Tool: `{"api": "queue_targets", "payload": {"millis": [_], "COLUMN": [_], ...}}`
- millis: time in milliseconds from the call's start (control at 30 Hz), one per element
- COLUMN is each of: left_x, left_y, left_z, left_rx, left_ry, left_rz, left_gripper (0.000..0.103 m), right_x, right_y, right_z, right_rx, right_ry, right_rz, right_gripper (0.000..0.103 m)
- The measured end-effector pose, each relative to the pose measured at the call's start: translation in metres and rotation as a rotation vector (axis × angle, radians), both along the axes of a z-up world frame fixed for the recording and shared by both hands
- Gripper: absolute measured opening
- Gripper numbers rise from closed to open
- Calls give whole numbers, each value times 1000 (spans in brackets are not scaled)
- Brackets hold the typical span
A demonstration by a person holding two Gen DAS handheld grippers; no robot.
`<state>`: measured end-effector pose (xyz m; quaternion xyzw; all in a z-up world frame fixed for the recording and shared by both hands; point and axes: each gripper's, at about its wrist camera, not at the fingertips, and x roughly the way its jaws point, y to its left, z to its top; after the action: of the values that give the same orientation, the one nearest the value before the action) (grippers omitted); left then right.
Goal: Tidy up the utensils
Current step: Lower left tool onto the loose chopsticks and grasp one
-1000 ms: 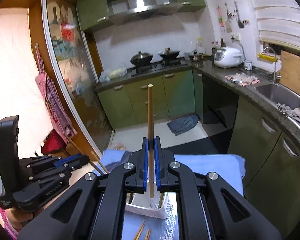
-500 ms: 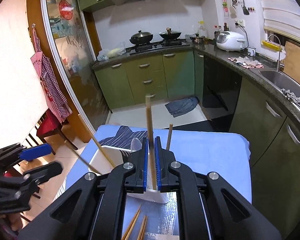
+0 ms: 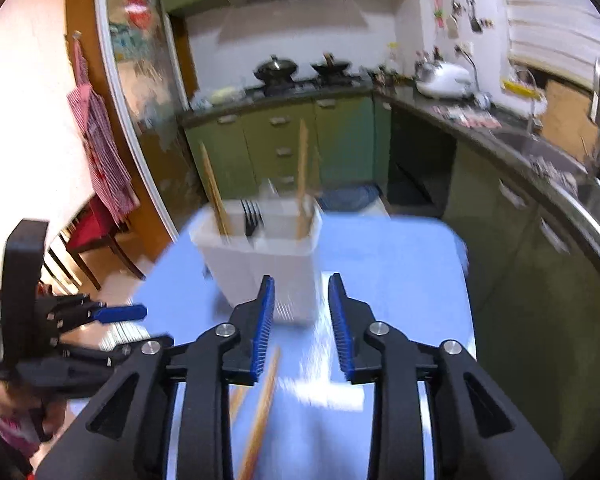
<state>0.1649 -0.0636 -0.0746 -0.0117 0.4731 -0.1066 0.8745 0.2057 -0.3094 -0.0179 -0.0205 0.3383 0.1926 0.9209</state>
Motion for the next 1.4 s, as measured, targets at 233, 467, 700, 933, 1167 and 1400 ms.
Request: {"api": "queue_targets", "payload": {"millis": [233, 467, 700, 933, 1167, 1400], "left_x": [16, 38, 42, 47, 50, 56], "left_y": [-14, -24, -33, -40, -41, -49], "left_z": [-59, -90, -94, -100, -101, -101], "left_rx": [24, 35, 51, 91, 97, 116], "left_ry": [134, 221, 224, 245, 252, 255], "left_rz": [16, 33, 23, 24, 30, 20], "left_gripper": [49, 35, 35, 35, 35, 35], "right_x": [-31, -29, -21, -18, -19, -20], "right_y": [-31, -48, -44, -44, -42, -39], "right_z": [-95, -120, -114, -114, -113, -115], "right_rx": [-39, -10, 6, 22, 31, 44], "right_ry": [148, 197, 209, 218, 218, 227], "right_rz": [-49, -60, -60, -58, -56, -40], "right_gripper": [35, 35, 36, 36, 38, 40]}}
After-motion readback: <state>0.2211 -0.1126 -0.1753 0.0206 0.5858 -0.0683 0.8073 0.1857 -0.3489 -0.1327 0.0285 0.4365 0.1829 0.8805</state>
